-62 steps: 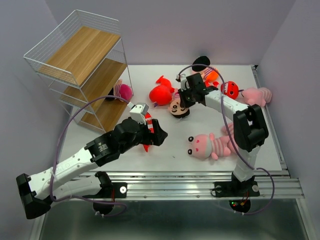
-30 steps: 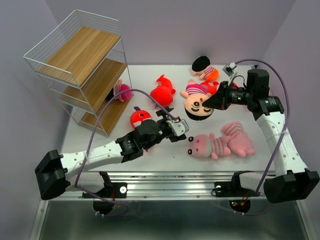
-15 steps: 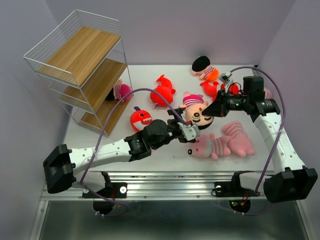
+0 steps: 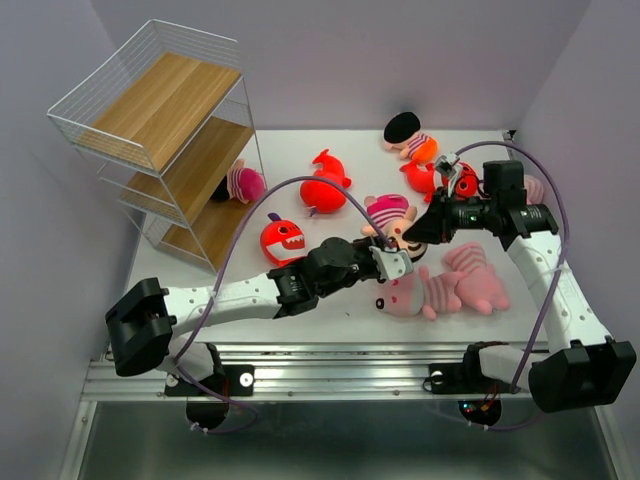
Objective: Place and organize the stuffed toys onto the shelf
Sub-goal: Pass the stuffed toy from the right arm to the left
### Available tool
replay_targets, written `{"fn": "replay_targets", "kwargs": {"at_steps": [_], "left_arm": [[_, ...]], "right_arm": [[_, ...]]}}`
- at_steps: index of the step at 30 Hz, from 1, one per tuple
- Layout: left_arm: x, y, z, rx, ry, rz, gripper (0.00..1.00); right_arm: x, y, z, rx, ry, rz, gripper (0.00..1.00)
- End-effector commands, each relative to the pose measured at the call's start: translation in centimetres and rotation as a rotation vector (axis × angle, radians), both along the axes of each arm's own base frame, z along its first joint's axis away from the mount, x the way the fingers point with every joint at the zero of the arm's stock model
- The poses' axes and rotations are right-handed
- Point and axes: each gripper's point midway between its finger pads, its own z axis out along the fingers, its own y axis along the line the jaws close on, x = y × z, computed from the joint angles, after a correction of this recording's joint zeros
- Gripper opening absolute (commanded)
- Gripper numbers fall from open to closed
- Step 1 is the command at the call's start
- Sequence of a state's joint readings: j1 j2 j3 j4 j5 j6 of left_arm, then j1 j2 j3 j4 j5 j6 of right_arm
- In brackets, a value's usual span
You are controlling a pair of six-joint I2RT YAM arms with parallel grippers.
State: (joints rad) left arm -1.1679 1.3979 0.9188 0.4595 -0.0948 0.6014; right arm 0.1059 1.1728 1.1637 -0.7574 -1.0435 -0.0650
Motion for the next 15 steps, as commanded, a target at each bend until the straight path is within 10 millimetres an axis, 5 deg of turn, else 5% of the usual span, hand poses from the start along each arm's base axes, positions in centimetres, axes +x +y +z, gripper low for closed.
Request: {"fn": "replay_targets", "kwargs": {"at_steps": [1, 4, 6, 9, 15], "left_arm": [[-0.4, -0.8, 7.8, -0.271, -0.018, -0.004, 0.28], [-0.9, -0.2, 7.1, -0.33, 0.075, 0.011, 0.02], [-1.4, 0.1, 6.9, -0.382, 0.149, 0.007, 0.0], [-2.6, 0.4, 4.9, -0.43, 0.308, -0.005, 0.0], [-4.0, 2.5, 5.0, -0.603, 0.598, -0.01, 0.0]], "right_arm": [[-2.4, 0.9, 1.3, 0.036, -0.045, 0.109, 0.31], [-2.7, 0.7, 1.4, 0.012, -0.071, 0.138, 0.49], [-2.6, 0.5, 1.7, -0.018, -0.112, 0.149, 0.77], [-1.7, -0.3, 3.3, -0.1, -0.269, 0.155, 0.99], [-3.0, -1.2, 5.3, -0.189, -0.57, 0.267, 1.0]]}}
